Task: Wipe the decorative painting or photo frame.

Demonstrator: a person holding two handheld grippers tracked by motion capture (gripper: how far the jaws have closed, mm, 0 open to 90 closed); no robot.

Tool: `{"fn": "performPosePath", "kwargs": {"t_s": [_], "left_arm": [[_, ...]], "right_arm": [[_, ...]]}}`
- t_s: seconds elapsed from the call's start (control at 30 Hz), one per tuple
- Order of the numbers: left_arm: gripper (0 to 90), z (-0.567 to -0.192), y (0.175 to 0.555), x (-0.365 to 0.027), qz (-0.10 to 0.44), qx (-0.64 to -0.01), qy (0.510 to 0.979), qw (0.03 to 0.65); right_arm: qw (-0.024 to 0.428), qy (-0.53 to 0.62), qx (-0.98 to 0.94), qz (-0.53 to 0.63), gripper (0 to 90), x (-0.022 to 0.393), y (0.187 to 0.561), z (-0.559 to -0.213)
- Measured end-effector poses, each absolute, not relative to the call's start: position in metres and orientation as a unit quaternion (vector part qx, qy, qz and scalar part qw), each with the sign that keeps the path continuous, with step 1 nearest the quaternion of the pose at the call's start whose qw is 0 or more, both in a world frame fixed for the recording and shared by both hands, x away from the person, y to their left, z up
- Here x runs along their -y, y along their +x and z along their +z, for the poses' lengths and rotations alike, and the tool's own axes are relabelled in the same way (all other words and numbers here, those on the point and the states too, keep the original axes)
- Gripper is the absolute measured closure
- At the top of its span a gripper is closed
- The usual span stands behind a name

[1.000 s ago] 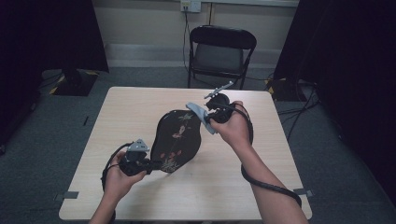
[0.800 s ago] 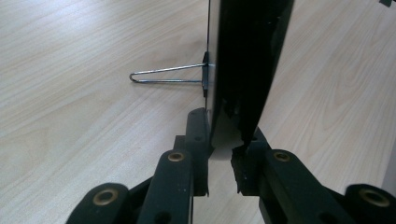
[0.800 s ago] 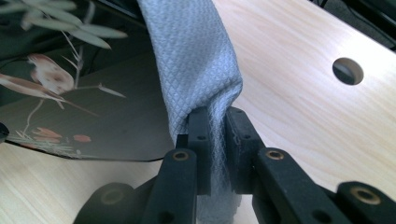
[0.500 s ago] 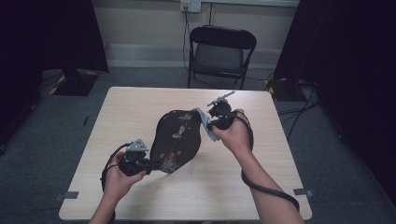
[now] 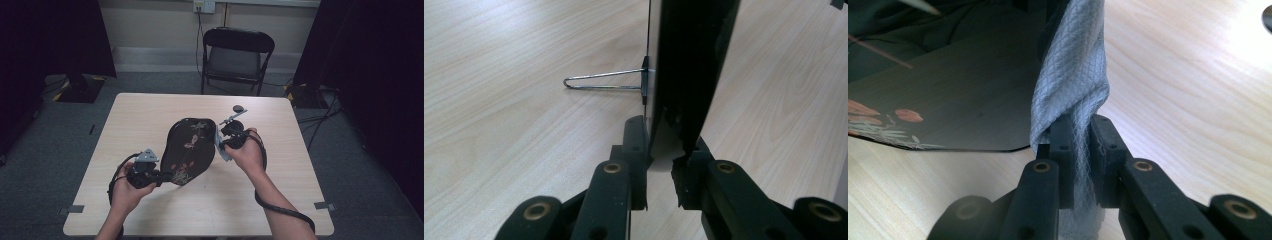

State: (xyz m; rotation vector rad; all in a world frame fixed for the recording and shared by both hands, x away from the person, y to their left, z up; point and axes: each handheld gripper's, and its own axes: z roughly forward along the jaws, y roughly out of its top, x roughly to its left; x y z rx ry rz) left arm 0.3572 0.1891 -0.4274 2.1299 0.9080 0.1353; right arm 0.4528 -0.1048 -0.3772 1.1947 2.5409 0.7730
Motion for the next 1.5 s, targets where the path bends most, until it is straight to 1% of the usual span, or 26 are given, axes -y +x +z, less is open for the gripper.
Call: {"fn": "performPosePath", "kwargs": {"t_s": [0.5, 1.03, 1.5], "left_arm": [[78.5, -0.428, 0.357, -0.190, 0.053, -0.361, 0.840, 0.401], [78.5, -0.428, 0.357, -0.189, 0.056, -0.366, 0.837, 0.403], [78.5, -0.429, 0.357, -0.187, 0.060, -0.370, 0.834, 0.404]], "right_arm": [[0.100, 0.418, -0.868, 0.250, 82.1, 0.109, 0.447, -0.409], [0.066, 0.436, -0.865, 0.238, 82.0, 0.111, 0.439, -0.449], [0.060, 0.423, -0.871, 0.241, 81.8, 0.113, 0.429, -0.453]]}}
